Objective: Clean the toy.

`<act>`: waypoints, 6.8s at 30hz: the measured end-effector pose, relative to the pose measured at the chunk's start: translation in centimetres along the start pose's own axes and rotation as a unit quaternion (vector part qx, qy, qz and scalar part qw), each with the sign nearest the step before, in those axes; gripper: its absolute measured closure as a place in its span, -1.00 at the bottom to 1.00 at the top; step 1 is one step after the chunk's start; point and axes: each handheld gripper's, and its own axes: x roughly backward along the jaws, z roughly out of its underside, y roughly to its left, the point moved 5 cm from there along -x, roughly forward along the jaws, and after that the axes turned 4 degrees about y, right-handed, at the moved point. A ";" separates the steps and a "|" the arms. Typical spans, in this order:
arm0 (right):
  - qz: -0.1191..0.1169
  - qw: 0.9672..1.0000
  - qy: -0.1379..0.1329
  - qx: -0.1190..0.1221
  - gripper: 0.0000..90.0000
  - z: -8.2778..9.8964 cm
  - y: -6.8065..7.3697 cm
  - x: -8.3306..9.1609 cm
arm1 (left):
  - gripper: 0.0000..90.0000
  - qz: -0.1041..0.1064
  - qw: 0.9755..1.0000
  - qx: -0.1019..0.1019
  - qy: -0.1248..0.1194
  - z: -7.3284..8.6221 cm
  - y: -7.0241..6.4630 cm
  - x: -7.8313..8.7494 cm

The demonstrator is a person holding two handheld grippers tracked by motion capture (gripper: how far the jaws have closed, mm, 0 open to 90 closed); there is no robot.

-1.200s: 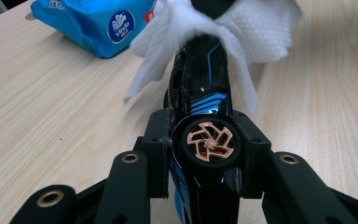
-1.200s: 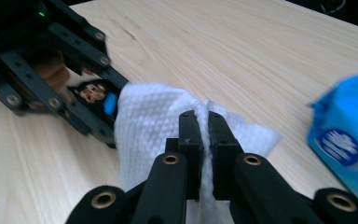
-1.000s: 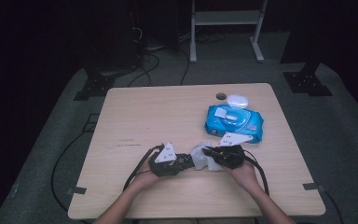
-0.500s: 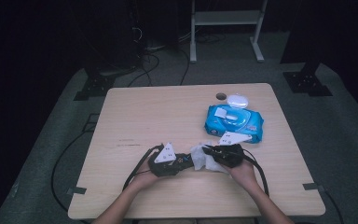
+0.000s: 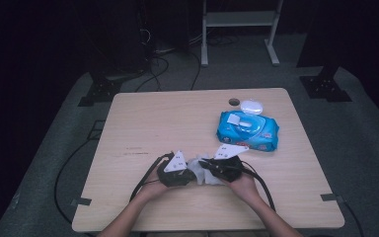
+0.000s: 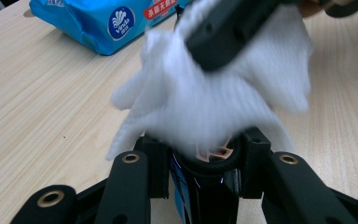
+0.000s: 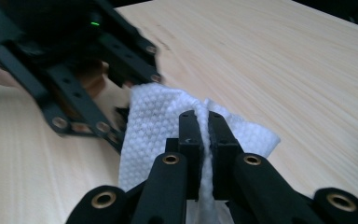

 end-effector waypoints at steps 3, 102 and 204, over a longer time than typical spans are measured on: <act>0.023 1.000 0.000 -0.009 0.90 0.8 -1.5 1.4 | 0.41 0.000 1.000 0.000 0.000 0.0 0.0 0.0; -0.032 0.992 -0.113 -0.045 0.91 -2.2 -0.8 6.6 | 0.27 0.044 0.998 -0.033 0.000 -6.1 -1.3 0.3; 0.000 0.995 -0.035 -0.089 0.93 1.9 -2.4 3.5 | 0.30 0.059 0.998 0.010 0.024 -0.9 0.8 0.3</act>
